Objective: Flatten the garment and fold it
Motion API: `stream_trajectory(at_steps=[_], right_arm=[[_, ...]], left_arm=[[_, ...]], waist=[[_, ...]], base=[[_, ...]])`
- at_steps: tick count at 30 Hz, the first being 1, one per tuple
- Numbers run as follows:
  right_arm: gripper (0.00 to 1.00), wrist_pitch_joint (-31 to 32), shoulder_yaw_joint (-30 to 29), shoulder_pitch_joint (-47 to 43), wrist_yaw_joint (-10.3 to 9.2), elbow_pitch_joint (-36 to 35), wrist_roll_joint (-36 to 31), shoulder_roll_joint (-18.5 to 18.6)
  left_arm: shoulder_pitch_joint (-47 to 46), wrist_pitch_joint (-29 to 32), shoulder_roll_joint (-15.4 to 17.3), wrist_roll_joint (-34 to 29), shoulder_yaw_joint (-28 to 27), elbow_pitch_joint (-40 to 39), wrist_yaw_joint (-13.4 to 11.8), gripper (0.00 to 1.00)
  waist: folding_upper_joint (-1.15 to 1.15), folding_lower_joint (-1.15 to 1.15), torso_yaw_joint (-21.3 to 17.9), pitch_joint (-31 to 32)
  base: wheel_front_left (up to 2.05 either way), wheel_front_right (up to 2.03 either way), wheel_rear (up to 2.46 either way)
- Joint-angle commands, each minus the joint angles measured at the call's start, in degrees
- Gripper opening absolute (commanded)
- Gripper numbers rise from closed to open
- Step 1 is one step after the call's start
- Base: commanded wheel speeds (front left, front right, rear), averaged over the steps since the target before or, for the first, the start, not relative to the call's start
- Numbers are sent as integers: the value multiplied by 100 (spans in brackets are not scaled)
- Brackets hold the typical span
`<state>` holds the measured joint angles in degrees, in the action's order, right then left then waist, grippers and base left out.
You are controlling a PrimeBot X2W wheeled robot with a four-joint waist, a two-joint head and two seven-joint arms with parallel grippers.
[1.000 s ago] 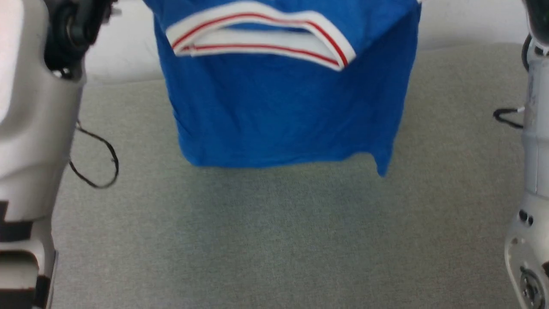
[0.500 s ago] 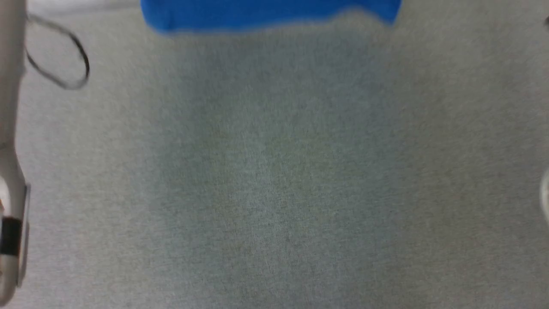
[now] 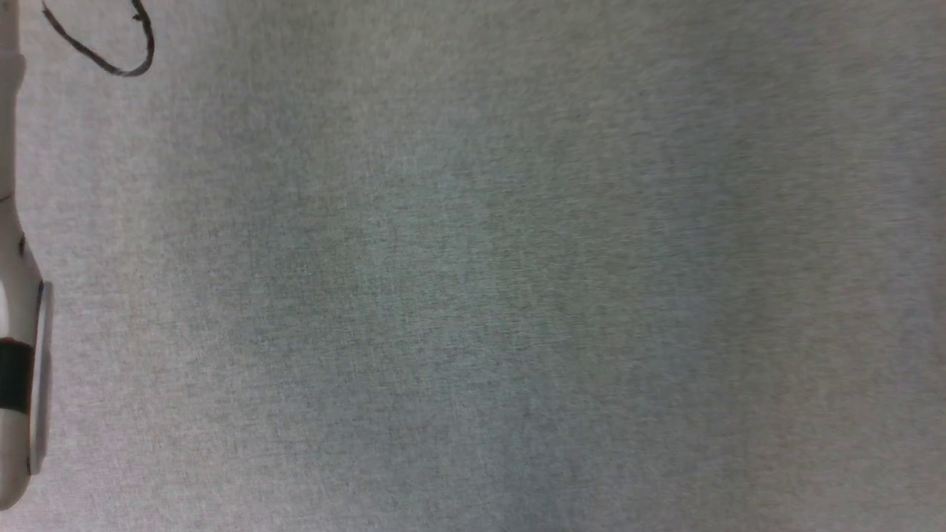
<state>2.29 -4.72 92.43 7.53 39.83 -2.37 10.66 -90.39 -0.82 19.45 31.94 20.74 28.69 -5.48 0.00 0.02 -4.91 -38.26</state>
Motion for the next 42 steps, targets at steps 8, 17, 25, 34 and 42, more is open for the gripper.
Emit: stream_trajectory(at_steps=[8,17,25,34,42], right_arm=[[0,-312,244,-427,-4,103,482,183],[0,-102,700,-2059,-4,-831,1680,283],[0,438,400,-4271,-4,-2540,2416,345],[0,1009,-272,-6495,-4,-4392,2578,-165],[0,1302,-675,-7972,-4,-5181,2581,-577]], left_arm=[[566,106,179,491,-231,67,319,0],[2427,717,543,1019,-291,-801,303,0],[4629,859,878,1215,-358,-2406,-190,0],[6869,937,1008,1372,-208,-3778,-707,0],[8331,848,1105,1476,-67,-4095,-907,0]], waist=[[0,-2,216,-114],[0,-2,65,830],[0,-2,20,1539],[0,-2,43,2135],[0,-2,118,2605]], base=[[0,0,0],[0,0,0],[0,0,0],[0,0,0],[0,0,0]])
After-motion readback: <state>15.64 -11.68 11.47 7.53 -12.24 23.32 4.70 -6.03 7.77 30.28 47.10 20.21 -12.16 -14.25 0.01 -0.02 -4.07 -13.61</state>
